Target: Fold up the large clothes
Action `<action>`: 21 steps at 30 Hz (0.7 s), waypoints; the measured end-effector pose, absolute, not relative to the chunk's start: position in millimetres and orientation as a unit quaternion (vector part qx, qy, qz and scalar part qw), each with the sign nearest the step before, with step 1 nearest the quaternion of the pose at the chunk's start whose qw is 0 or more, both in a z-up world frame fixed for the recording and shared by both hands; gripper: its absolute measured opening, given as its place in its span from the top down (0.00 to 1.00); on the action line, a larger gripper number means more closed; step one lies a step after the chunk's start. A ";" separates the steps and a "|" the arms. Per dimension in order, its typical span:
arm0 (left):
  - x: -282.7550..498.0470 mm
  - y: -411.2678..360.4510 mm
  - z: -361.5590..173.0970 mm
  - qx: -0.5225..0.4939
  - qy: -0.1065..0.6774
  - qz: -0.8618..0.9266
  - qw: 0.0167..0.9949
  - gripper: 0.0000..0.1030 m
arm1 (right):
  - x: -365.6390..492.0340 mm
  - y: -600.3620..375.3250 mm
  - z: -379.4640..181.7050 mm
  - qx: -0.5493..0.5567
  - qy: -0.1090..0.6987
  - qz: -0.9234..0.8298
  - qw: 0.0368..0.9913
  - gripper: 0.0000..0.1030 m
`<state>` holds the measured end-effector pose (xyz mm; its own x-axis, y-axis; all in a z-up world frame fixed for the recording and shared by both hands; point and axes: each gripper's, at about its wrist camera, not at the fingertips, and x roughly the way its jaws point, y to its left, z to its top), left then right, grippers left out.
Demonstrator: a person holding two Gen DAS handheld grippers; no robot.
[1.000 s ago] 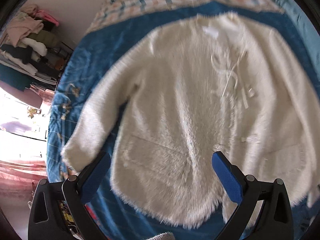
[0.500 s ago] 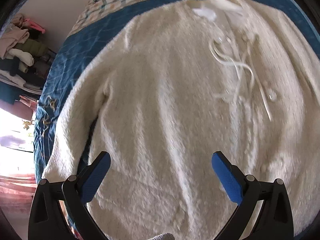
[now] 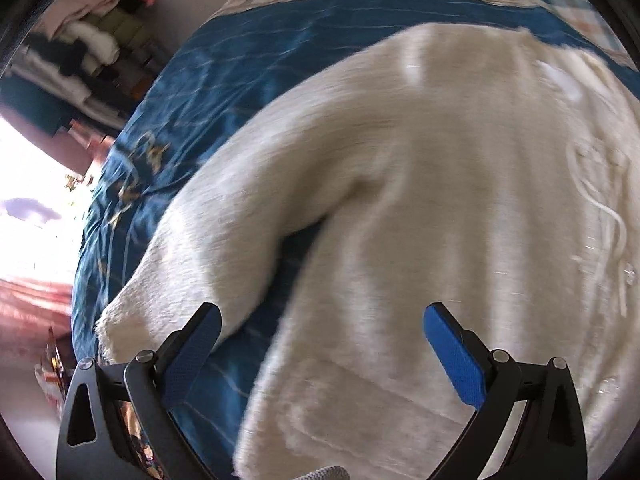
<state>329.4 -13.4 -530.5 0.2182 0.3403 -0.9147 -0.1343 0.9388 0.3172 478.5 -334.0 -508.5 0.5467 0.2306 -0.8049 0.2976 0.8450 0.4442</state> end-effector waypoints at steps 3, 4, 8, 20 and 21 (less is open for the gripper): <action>324.0 17.5 -529.6 0.068 0.608 0.176 0.771 0.00 | 528.3 -233.7 -570.7 0.173 0.549 0.041 0.817 0.92; 320.4 32.6 -527.8 0.060 0.609 0.186 0.769 0.00 | 536.9 -204.5 -594.2 0.136 0.572 0.052 0.807 0.92; 299.0 81.7 -513.7 0.026 0.611 0.218 0.760 0.00 | 528.0 -136.1 -673.6 0.053 0.658 0.073 0.748 0.75; 192.5 244.5 -569.9 -0.478 0.574 0.240 0.620 0.00 | 426.7 -222.3 -634.5 0.255 0.642 0.034 0.722 0.29; 191.6 252.8 -579.9 -0.505 0.556 0.245 0.613 0.02 | 411.8 -231.9 -641.1 0.265 0.648 0.018 0.714 0.29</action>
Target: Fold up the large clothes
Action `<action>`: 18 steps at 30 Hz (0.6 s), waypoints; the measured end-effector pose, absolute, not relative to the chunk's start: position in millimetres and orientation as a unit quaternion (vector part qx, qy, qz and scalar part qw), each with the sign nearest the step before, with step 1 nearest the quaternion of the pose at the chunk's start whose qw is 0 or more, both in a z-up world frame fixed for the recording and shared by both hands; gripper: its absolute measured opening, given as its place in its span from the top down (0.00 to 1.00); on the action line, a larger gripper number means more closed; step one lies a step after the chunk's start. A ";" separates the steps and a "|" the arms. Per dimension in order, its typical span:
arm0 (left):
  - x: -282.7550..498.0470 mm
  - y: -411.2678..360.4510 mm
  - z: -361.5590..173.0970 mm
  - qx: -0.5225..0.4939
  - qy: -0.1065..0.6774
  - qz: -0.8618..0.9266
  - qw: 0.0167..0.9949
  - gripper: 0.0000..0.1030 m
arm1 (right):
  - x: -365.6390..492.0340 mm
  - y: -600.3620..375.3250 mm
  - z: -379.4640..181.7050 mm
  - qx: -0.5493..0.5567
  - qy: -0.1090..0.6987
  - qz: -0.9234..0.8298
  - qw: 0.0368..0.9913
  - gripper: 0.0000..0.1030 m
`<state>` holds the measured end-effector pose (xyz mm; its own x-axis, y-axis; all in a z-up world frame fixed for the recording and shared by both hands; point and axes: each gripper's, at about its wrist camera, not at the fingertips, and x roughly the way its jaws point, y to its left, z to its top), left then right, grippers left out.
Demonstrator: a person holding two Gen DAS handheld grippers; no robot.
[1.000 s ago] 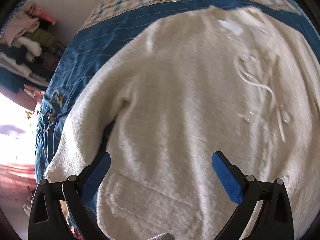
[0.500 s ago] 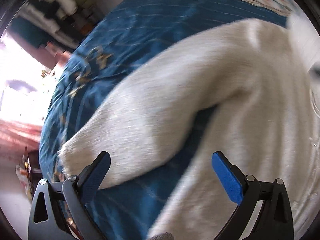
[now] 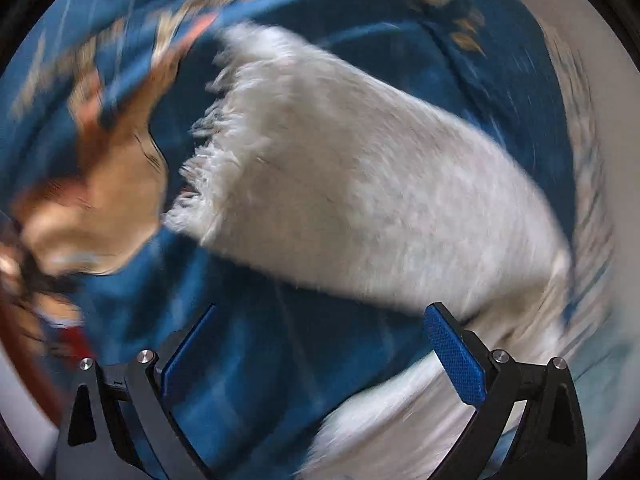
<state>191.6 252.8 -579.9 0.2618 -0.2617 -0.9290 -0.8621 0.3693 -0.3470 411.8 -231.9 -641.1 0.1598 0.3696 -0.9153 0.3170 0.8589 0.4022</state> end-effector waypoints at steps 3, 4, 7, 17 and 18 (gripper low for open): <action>200.5 278.0 -603.7 -0.532 0.520 0.285 0.604 0.45 | 382.0 -246.8 -661.7 0.281 0.662 -0.021 0.695 0.29; 206.7 289.5 -606.6 -0.525 0.512 0.308 0.606 0.64 | 374.2 -249.2 -668.7 0.287 0.664 -0.028 0.690 0.29; 230.3 317.2 -592.2 -0.489 0.480 0.322 0.653 0.82 | 358.3 -253.1 -672.4 0.299 0.659 -0.044 0.689 0.29; 348.6 366.2 -605.9 -0.460 0.468 0.223 0.721 0.53 | 380.5 -219.8 -660.3 0.213 0.655 -0.100 0.718 0.16; 353.7 362.0 -604.5 -0.468 0.459 0.218 0.723 0.43 | 385.0 -214.7 -658.1 0.191 0.652 -0.111 0.725 0.14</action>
<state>353.7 362.0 -604.5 0.4848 -0.1150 -0.8670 -0.7443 0.4664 -0.4780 385.0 -214.7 -658.1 0.1249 0.0880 -0.9883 0.4102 0.9024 0.1322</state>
